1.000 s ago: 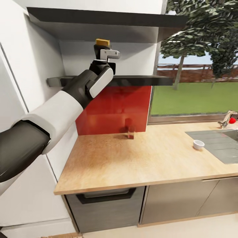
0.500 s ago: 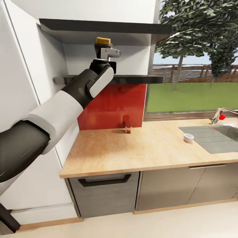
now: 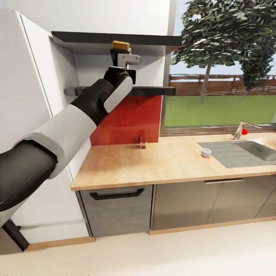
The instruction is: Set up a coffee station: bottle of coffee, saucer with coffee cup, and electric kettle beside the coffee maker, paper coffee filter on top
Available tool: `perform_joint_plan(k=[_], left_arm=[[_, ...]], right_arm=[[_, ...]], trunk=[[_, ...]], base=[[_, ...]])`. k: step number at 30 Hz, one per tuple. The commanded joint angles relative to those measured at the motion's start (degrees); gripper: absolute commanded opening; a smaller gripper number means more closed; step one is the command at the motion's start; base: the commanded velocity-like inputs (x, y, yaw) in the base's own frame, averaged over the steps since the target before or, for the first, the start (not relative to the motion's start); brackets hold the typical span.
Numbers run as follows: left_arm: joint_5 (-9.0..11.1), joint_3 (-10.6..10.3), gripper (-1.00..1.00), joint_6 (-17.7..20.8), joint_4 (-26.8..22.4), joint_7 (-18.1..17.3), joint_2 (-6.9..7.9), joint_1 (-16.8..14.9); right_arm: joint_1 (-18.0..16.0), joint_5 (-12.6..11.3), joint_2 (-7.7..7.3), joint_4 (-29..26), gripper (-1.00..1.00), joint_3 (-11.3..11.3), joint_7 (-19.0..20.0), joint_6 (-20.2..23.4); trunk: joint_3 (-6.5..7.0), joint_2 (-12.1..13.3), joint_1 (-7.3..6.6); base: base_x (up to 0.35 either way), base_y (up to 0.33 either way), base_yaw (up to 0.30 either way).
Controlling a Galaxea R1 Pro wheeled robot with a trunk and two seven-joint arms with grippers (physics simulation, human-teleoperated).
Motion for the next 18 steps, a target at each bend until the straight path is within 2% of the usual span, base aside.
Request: perform_joint_plan(k=[1, 6, 11, 12, 15, 16, 18], left_arm=[[0.3, -0.1, -1.00, 0.1, 0.0, 0.4, 0.00, -0.1], [0.6, -0.1, -1.00, 0.1, 0.1, 0.3, 0.00, 0.3], [0.9, -0.2, -1.00, 0.1, -0.7, -0.2, 0.00, 3.9], [0.9, -0.2, -1.00, 0.2, -1.8, -0.2, 0.00, 5.4], [0.6, -0.3, -1.00, 0.4, -10.2, -0.5, 0.03, 13.1], [0.5, -0.4, -1.00, 0.4, -11.5, -0.5, 0.07, 14.3], [0.4, -0.6, -1.00, 0.4, -17.7, -0.6, 0.23, 19.9]], right_arm=[[0.0, 0.2, -0.02, 0.0, 1.00, 0.2, 0.1, -0.2], [0.0, 0.2, -0.02, 0.0, 1.00, 0.2, 0.1, -0.2], [0.0, 0.2, -0.02, 0.0, 1.00, 0.2, 0.1, -0.2], [0.0, 0.2, -0.02, 0.0, 1.00, 0.2, 0.1, -0.2], [0.0, 0.2, -0.02, 0.0, 1.00, 0.2, 0.1, -0.2], [0.0, 0.2, -0.02, 0.0, 1.00, 0.2, 0.1, -0.2], [0.0, 0.2, -0.01, 0.0, 1.00, 0.2, 0.1, -0.2]], trunk=[[-0.14, -0.1, 0.01], [-0.14, -0.1, 0.01], [-0.14, -0.1, 0.01], [-0.14, -0.1, 0.01], [-0.14, -0.1, 0.01], [-0.14, -0.1, 0.01], [-0.14, -0.1, 0.01]], base=[[-0.194, -0.053, 0.000], [-0.047, -0.013, 0.000], [-0.006, -0.002, 0.000], [-0.001, 0.000, 0.000], [0.000, 0.000, 0.000], [0.000, 0.000, 0.000], [0.000, 0.000, 0.000]])
